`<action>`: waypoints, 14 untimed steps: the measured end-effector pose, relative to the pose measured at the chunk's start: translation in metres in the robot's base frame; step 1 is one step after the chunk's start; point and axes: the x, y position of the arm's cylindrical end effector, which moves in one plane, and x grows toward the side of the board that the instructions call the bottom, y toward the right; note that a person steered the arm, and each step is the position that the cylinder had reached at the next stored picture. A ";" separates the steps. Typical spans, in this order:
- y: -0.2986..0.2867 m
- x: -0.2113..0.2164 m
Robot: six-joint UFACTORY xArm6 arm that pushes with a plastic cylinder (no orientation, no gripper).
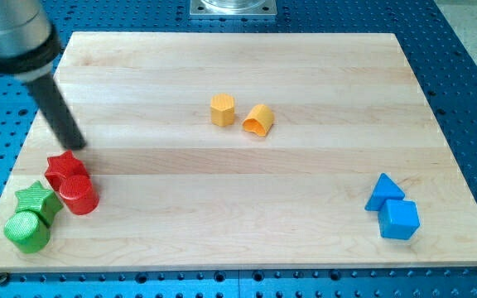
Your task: Place the hexagon into the green star
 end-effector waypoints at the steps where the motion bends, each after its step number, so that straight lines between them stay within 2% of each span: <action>1: 0.090 -0.103; 2: 0.168 -0.112; 3: 0.194 -0.046; 4: 0.177 -0.018; 5: 0.197 -0.028; 6: 0.195 0.044; 7: 0.232 0.023; 8: 0.266 0.039; 9: 0.213 0.083; 10: 0.114 0.111; 11: 0.125 0.140; 12: 0.061 0.168; 13: 0.039 0.164; 14: 0.100 0.080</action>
